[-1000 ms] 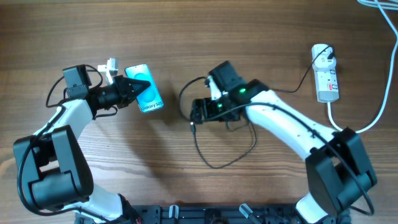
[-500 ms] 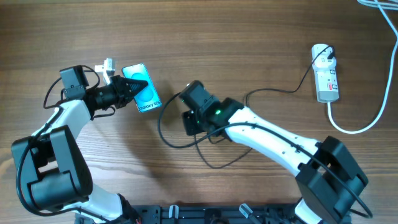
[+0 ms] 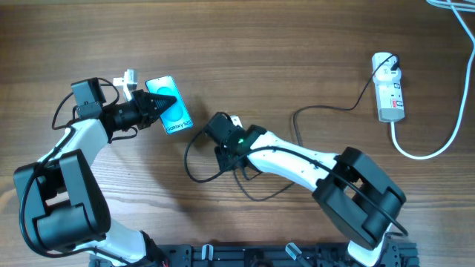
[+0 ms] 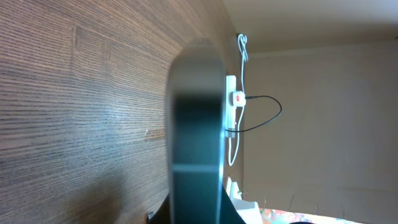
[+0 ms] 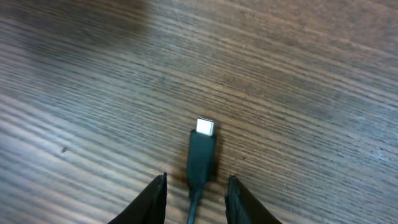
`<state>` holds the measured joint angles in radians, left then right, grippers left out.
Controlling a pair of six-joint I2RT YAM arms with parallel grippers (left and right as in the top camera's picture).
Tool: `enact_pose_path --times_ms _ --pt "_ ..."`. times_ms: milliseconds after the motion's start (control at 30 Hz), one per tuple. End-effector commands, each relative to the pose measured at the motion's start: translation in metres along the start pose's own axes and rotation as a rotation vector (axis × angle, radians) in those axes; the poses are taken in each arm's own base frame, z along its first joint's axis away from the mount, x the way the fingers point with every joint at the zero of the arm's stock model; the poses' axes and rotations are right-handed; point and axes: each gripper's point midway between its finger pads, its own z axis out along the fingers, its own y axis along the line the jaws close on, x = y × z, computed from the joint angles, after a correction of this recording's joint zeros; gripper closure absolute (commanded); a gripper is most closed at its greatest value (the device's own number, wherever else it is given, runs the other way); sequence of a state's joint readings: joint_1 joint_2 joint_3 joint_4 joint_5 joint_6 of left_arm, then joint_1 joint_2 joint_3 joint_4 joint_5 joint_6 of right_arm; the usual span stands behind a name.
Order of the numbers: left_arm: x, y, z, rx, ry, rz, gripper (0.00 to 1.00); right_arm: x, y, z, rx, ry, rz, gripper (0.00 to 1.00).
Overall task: Plug charger to phone and switch on socket
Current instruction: 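Move the right gripper down over the black USB-C cable end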
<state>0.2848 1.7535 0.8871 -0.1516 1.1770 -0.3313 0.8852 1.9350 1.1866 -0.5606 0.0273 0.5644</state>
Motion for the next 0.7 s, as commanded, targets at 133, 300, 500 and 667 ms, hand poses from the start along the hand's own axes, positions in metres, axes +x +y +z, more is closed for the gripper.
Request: enact_pose_path --times_ms 133,300,500,667 --pt "0.000 -0.012 -0.004 0.043 0.004 0.030 0.96 -0.002 -0.002 0.006 0.029 -0.007 0.009 0.72" --pt "0.001 -0.012 -0.004 0.044 0.005 0.030 0.96 -0.002 -0.008 0.006 0.063 -0.009 0.009 0.78" --pt "0.001 -0.012 -0.004 0.044 0.005 0.030 0.96 0.004 -0.009 0.016 0.065 0.019 0.033 0.80" --pt "0.001 -0.012 -0.004 0.044 0.005 0.030 0.96 0.002 -0.010 0.017 0.064 0.020 0.036 0.96"
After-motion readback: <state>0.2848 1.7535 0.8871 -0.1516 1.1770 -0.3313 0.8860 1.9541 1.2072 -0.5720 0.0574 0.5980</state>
